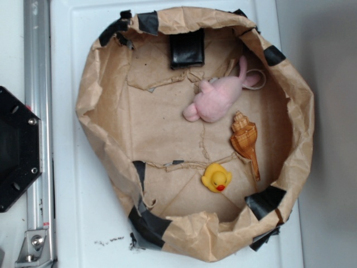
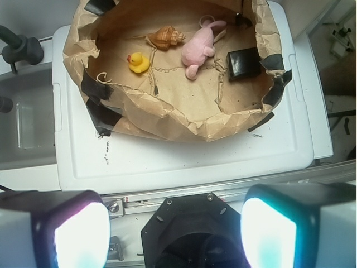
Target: Grab the yellow duck.
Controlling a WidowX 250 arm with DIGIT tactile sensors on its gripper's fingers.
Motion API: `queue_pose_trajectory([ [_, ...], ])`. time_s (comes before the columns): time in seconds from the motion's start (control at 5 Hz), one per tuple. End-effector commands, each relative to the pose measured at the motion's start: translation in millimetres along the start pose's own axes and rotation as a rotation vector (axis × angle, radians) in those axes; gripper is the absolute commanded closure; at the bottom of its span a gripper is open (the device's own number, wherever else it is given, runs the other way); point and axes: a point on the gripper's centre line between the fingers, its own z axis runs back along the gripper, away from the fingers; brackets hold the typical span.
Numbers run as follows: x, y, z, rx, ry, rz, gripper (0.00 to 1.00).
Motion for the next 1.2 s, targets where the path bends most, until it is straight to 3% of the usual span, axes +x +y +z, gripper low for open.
queue_pose_trajectory([
  [0.0, 0.0, 0.0, 0.0, 0.0, 0.0, 0.0, 0.0],
  [0.4, 95.8, -21.4, -26.9, -0.07, -0.087, -0.262, 0.0],
  [0.6, 122.3, -31.9, -55.5, -0.069, -0.071, -0.362, 0.0],
  [1.0, 156.0, -24.1, -107.5, -0.023, -0.114, -0.493, 0.0],
])
